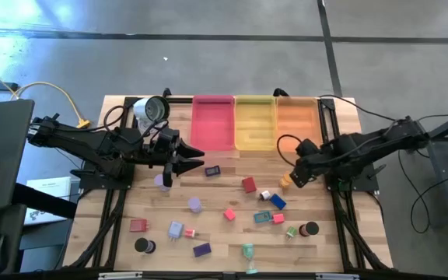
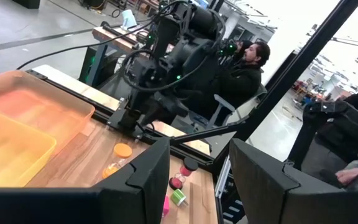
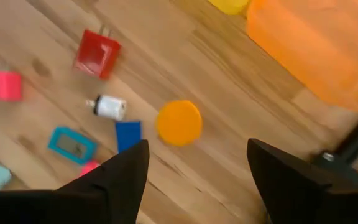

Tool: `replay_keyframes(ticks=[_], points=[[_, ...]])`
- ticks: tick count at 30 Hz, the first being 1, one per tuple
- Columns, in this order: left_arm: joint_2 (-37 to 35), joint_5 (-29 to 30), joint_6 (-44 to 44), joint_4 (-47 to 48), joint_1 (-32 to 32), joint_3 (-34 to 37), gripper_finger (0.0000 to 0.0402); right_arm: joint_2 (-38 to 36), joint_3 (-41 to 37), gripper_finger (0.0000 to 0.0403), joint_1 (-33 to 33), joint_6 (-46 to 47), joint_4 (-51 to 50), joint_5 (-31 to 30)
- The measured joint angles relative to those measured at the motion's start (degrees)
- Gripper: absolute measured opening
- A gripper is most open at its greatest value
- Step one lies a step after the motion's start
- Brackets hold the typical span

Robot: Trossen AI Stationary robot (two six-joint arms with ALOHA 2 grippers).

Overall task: Pick & Place Office items
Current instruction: Put the yellow hourglass into the orange bin

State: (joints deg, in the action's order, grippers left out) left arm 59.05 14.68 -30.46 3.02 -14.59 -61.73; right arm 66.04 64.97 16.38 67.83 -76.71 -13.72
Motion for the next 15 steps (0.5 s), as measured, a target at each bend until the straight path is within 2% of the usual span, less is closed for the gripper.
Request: replay_keyframes(ticks=[6, 15], points=[[0.00, -0.20, 0.02, 0.06, -1.65, 0.00, 0.0163, -0.03, -3.14, 0.0253, -3.51, -0.10, 5.81, 3.54], [0.00, -0.17, 0.02, 0.06, -2.84, 0.00, 0.0163, 0.00, -6.03, 0.0261, -4.53, 1.37, 7.84, 3.54]])
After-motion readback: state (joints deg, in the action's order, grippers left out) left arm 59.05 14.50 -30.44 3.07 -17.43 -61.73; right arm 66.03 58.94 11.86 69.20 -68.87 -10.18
